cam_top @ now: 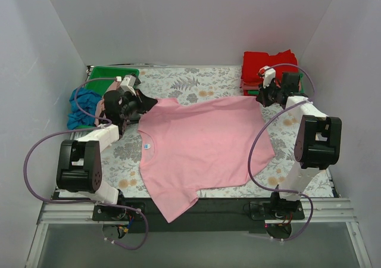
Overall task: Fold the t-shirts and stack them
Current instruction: Fold the tshirt
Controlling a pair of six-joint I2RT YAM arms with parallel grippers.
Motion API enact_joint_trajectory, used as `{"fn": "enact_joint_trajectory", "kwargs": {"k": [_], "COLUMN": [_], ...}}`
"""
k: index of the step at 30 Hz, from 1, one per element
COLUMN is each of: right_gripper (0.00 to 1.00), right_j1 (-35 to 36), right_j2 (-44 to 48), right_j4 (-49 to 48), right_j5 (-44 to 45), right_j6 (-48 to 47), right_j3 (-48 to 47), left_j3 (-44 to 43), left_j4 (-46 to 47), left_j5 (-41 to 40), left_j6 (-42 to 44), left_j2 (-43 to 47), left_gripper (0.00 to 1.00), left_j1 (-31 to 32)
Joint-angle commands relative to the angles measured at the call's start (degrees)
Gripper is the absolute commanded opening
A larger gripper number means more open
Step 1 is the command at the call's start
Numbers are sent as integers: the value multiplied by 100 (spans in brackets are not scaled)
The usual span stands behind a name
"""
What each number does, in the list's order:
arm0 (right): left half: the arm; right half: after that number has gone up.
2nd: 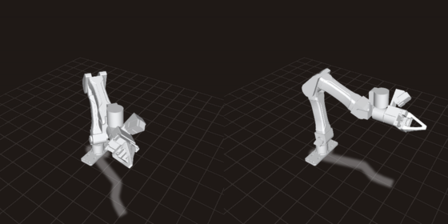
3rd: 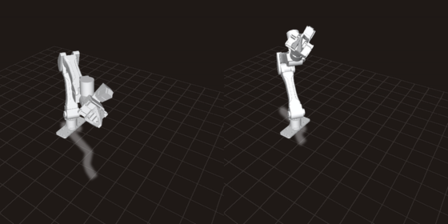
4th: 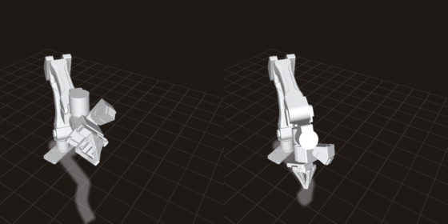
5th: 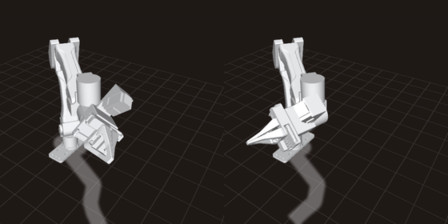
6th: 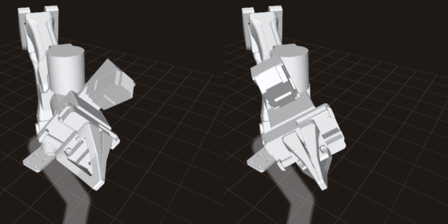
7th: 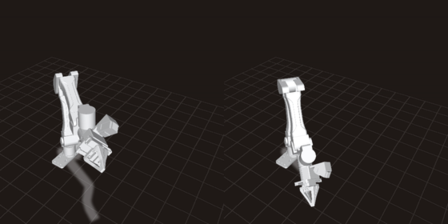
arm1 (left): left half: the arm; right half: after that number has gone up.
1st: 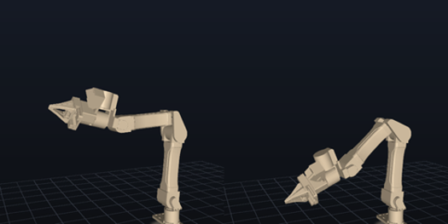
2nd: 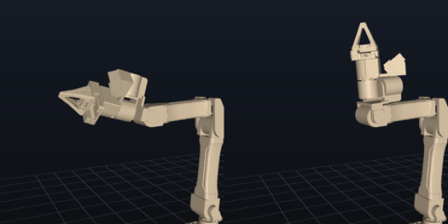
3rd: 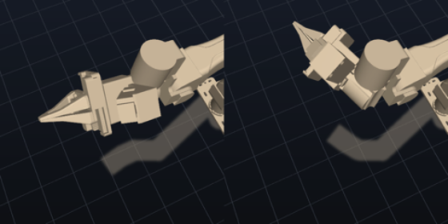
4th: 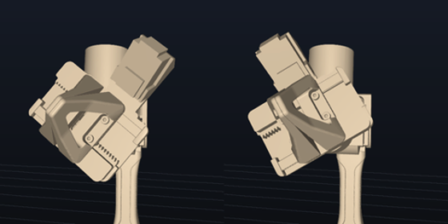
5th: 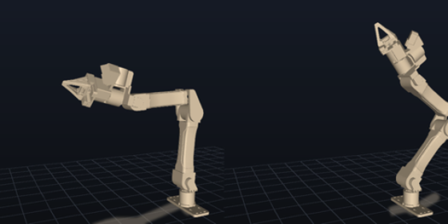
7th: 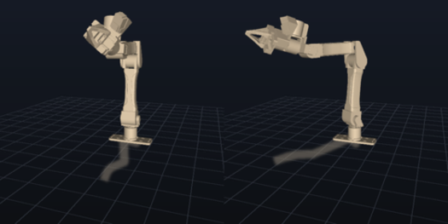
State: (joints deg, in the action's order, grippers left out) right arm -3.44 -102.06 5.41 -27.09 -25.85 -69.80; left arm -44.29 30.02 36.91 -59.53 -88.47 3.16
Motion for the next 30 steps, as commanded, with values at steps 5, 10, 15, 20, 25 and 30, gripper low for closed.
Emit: {"fn": "enact_joint_trajectory", "kwargs": {"k": [5, 10, 15, 20, 25, 30], "right_gripper": [1, 1, 1, 1, 1, 1], "right_j1": [-69, -104, -104, -104, -104, -104], "right_j2": [345, 362, 345, 178, 107, 160], "right_j4": [-224, -277, -303, -313, -313, -330], "right_j5": [125, 266, 301, 292, 345, 424], "right_j6": [-52, -43, -61, -43, -35, -113], "right_j3": [168, 195, 204, 177, 160, 256], "left_j3": [281, 421, 544, 606, 624, 773], "left_j4": [-260, -409, -445, -400, -435, -515], "left_j5": [150, 133, 194, 273, 317, 344], "left_j6": [161, 204, 179, 117, 99, 126], "left_j2": [822, 1059, 1095, 1095, 1138, 1270], "left_gripper": [0, 0, 0, 0, 0, 0], "left_j1": [-26, -26, -26, -26, -26, -26]}}
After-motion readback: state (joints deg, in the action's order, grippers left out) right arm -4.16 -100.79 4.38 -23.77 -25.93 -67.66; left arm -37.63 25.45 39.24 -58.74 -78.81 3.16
